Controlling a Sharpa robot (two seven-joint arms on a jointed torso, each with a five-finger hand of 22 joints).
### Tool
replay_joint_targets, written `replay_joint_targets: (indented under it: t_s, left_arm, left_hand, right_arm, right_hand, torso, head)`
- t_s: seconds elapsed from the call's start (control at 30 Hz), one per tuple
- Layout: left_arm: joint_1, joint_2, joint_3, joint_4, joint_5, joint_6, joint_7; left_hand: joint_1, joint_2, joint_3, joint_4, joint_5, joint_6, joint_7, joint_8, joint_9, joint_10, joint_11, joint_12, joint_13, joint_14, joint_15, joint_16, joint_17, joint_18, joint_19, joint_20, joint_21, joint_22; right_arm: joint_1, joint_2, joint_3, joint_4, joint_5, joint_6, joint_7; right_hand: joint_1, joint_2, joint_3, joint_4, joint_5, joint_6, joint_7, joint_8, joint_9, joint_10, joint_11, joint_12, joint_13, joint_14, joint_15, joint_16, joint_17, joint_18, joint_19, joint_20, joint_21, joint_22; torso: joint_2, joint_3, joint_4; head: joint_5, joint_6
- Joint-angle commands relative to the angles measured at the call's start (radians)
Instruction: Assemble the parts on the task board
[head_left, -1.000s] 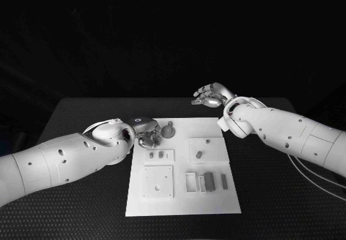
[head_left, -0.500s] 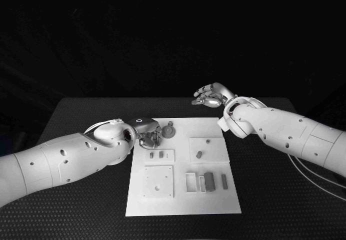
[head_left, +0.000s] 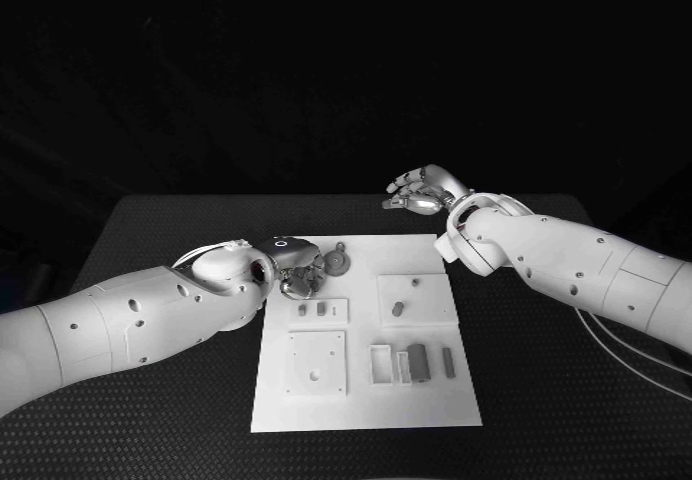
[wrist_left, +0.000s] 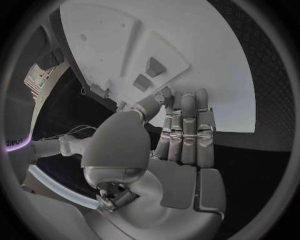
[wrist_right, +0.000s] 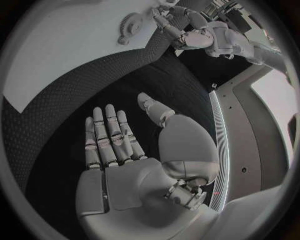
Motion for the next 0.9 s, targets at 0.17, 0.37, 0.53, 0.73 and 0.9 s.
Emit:
replay_joint_targets:
  t_s: [0.17, 0.37, 0.53, 0.73, 0.9]
  left_arm:
    - [-0.008, 0.006, -0.007, -0.001, -0.005, 0.025, 0.01]
    - [-0.008, 0.004, -0.007, -0.001, -0.005, 0.024, 0.012]
    - [-0.008, 0.005, -0.007, -0.001, -0.005, 0.018, 0.014]
    - [-0.008, 0.001, -0.007, -0.004, 0.014, 0.017, -0.004]
    - [-0.008, 0.001, -0.007, -0.008, 0.026, 0.02, -0.023]
  left_hand:
    - [-0.011, 0.001, 0.007, 0.002, -0.005, 0.008, 0.001, 0.003, -0.001, 0.007, 0.001, -0.007, 0.001, 0.008, -0.001, 0.004, 0.0, 0.011, 0.006, -0.002, -0.004, 0.002]
    - [-0.011, 0.001, 0.007, 0.002, -0.005, 0.009, 0.0, 0.004, -0.001, 0.008, 0.0, -0.007, 0.001, 0.008, -0.001, 0.005, 0.0, 0.011, 0.006, -0.003, -0.004, 0.002]
    - [-0.012, 0.001, 0.007, 0.002, -0.005, 0.009, 0.0, 0.004, -0.001, 0.008, 0.0, -0.007, 0.002, 0.009, -0.002, 0.006, 0.0, 0.011, 0.007, -0.003, -0.005, 0.003]
    - [-0.017, -0.02, 0.003, -0.003, -0.006, -0.045, 0.023, -0.025, -0.015, -0.038, 0.016, -0.028, -0.005, -0.009, 0.013, -0.001, -0.004, 0.01, -0.008, 0.006, -0.02, 0.003]
    - [-0.021, -0.037, -0.005, -0.001, -0.006, -0.106, 0.049, -0.053, -0.026, -0.069, 0.027, -0.027, -0.007, -0.024, 0.023, -0.003, -0.006, 0.015, -0.017, 0.017, -0.034, 0.003]
  right_arm:
    - [0.0, 0.0, 0.0, 0.0, -0.001, 0.015, 0.004]
    - [0.0, -0.001, 0.0, 0.0, -0.001, 0.015, 0.004]
    - [-0.001, 0.0, 0.0, 0.0, -0.001, 0.014, 0.004]
    - [-0.001, 0.0, 0.0, -0.001, -0.001, 0.014, 0.003]
    - [-0.001, -0.002, -0.001, -0.002, -0.001, 0.014, 0.002]
  right_hand:
    - [-0.01, 0.005, -0.001, 0.004, -0.004, -0.007, 0.035, 0.007, -0.002, 0.004, 0.002, -0.006, -0.003, 0.001, 0.006, -0.007, -0.001, -0.005, 0.003, 0.001, -0.004, 0.002]
    - [-0.011, 0.004, -0.002, 0.005, -0.004, -0.007, 0.035, 0.007, -0.003, 0.004, 0.002, -0.006, -0.005, 0.001, 0.006, -0.008, -0.002, -0.005, 0.003, 0.001, -0.005, 0.002]
    - [-0.011, 0.004, -0.002, 0.006, -0.004, -0.007, 0.035, 0.007, -0.003, 0.004, 0.002, -0.006, -0.006, 0.001, 0.006, -0.008, -0.002, -0.005, 0.003, 0.001, -0.005, 0.003]
    - [-0.012, 0.004, -0.002, 0.007, -0.004, -0.008, 0.035, 0.008, -0.004, 0.004, 0.002, -0.006, -0.007, 0.0, 0.006, -0.008, -0.002, -0.004, 0.003, 0.001, -0.005, 0.003]
    - [-0.012, 0.003, -0.003, 0.007, -0.004, -0.009, 0.035, 0.008, -0.005, 0.003, 0.003, -0.007, -0.009, -0.001, 0.006, -0.009, -0.003, -0.004, 0.004, 0.001, -0.006, 0.004]
  torso:
    - [0.0, 0.0001, 0.0006]
    - [-0.001, -0.0005, 0.0018]
    - [-0.001, -0.0006, 0.0011]
    - [-0.001, -0.0003, 0.0006]
    - [0.0, 0.0, 0.0012]
  head:
    - [-0.002, -0.001]
    - [-0.004, -0.001]
    - [-0.003, -0.001]
    - [-0.004, -0.001]
    - [-0.005, -0.002]
